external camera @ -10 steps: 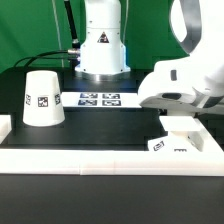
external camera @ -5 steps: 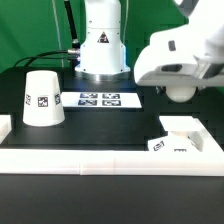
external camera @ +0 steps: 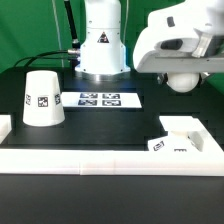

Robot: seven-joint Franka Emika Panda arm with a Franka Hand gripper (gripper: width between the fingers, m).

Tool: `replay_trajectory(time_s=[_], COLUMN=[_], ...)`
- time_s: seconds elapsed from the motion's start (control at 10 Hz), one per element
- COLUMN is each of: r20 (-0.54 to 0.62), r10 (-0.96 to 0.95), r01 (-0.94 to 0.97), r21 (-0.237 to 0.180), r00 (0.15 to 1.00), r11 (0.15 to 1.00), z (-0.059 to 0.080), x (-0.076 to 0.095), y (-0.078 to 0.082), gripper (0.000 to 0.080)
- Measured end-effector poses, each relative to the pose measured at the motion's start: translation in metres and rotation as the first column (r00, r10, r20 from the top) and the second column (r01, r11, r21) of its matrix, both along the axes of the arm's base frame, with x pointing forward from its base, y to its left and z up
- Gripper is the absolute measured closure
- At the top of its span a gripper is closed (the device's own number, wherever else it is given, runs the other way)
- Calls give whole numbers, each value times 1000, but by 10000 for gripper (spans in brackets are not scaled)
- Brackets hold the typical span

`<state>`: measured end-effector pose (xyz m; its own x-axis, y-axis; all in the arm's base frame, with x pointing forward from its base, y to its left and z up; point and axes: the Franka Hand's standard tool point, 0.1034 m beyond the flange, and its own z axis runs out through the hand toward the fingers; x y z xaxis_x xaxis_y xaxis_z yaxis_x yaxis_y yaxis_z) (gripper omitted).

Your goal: Assemble lamp

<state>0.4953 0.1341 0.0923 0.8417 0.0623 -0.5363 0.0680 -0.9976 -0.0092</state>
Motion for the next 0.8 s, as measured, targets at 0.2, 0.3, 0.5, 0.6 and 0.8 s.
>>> replay_trajectory(time_s=[0.2,0.3,0.5,0.6,0.8], r20=[115,210,348,387,530], r10=[27,37,45,41,23], r01=[-31,-48,-74,-75,-78], r21=[34,51,68,72,82], r00=[993,977,937,921,848], r11=[999,998,995,995,994], z=[7,13,22,27,29], x=[9,24,26,30,38], y=[-4,-4,-9,-8,-8], gripper=[223,223,222,222,222])
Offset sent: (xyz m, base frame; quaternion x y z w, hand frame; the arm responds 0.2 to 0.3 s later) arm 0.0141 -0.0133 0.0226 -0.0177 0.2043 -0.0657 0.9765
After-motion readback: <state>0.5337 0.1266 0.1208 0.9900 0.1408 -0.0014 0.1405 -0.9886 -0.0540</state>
